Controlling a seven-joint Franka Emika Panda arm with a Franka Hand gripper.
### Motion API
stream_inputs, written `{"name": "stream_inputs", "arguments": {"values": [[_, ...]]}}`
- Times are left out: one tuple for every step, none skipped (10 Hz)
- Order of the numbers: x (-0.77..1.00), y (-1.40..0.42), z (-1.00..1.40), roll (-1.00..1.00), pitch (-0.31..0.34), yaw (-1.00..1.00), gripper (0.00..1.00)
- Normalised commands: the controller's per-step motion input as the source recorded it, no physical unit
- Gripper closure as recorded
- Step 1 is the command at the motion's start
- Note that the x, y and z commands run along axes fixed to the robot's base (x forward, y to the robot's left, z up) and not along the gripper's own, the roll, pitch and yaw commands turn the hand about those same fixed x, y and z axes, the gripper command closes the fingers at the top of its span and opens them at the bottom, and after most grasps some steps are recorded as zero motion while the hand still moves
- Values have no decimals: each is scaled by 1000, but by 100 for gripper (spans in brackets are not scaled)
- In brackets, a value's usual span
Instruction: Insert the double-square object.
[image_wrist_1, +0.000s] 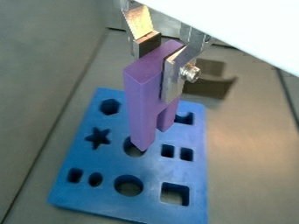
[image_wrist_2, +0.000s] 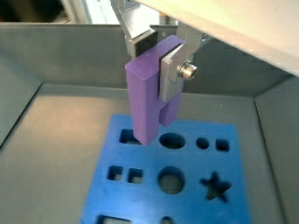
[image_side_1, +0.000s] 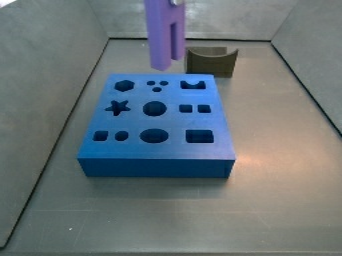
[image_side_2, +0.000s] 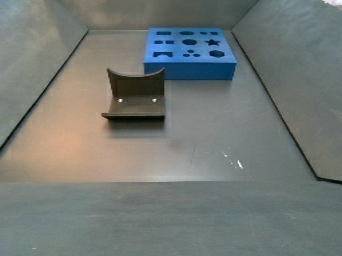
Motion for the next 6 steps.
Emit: {"name": "stream_inputs", "arguments": {"values": [[360, 91, -297, -107, 0, -840, 100], [266, 100, -414, -39, 0, -906, 100], [51, 26, -397, 0, 0, -1000, 100], [0, 0, -377, 0, 0, -1000, 100], [0, 0, -377, 0, 0, -1000, 100], [0, 0, -371, 0, 0, -1000, 100]]}}
